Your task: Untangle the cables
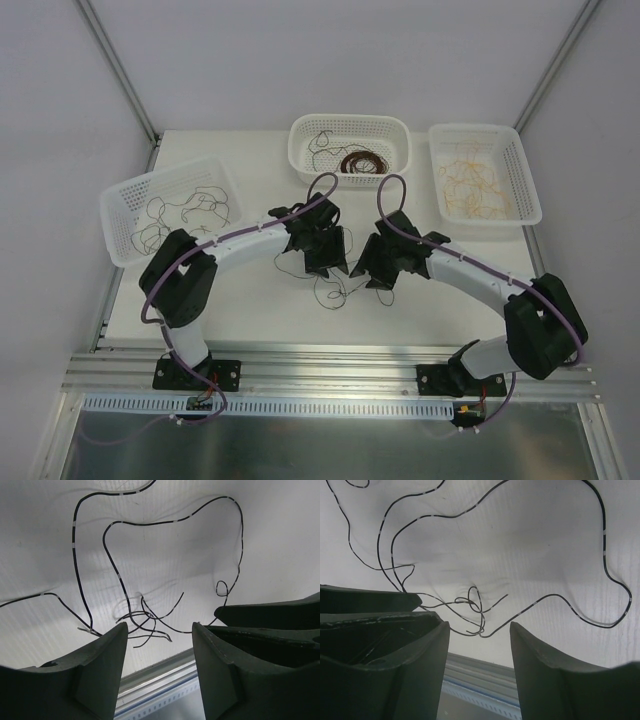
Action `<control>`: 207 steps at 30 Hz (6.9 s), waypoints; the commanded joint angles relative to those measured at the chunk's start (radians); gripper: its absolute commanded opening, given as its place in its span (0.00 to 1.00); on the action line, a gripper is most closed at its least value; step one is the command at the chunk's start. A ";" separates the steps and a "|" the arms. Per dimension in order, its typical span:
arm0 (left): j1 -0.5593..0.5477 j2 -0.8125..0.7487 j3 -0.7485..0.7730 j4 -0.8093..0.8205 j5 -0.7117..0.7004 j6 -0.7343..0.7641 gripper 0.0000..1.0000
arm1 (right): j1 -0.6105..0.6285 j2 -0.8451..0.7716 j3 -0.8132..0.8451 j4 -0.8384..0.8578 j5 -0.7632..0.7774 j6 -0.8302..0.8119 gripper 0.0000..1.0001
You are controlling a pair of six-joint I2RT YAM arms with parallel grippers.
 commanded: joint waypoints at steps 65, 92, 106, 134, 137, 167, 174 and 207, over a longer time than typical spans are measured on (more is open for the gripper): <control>0.052 -0.357 -0.106 0.215 0.310 0.799 0.72 | -0.416 -0.140 0.193 -0.304 -0.340 -0.533 0.01; -0.085 -0.060 -0.035 0.289 0.437 0.876 0.00 | -0.417 -0.117 0.249 -0.316 -0.339 -0.530 0.01; 0.281 -0.503 -0.350 0.254 0.430 0.658 0.00 | -0.721 -0.133 0.175 -0.318 -0.331 -0.559 0.01; 0.165 -0.157 -0.164 0.347 0.094 0.275 0.40 | -0.317 0.083 0.158 -0.057 -0.304 -0.515 0.57; 0.156 -0.157 -0.164 0.347 0.034 0.251 0.71 | -0.320 0.005 0.172 -0.131 -0.229 -0.596 0.81; 0.011 0.151 0.155 0.134 -0.243 0.648 0.99 | -0.320 -0.238 0.104 -0.227 -0.147 -0.700 1.00; 0.013 0.131 0.115 0.128 0.020 0.953 0.99 | -0.320 -0.236 0.103 -0.241 -0.147 -0.717 1.00; 0.135 -0.272 0.582 -0.159 -0.228 0.932 0.00 | -0.319 -0.434 0.112 -0.228 -0.015 -0.726 1.00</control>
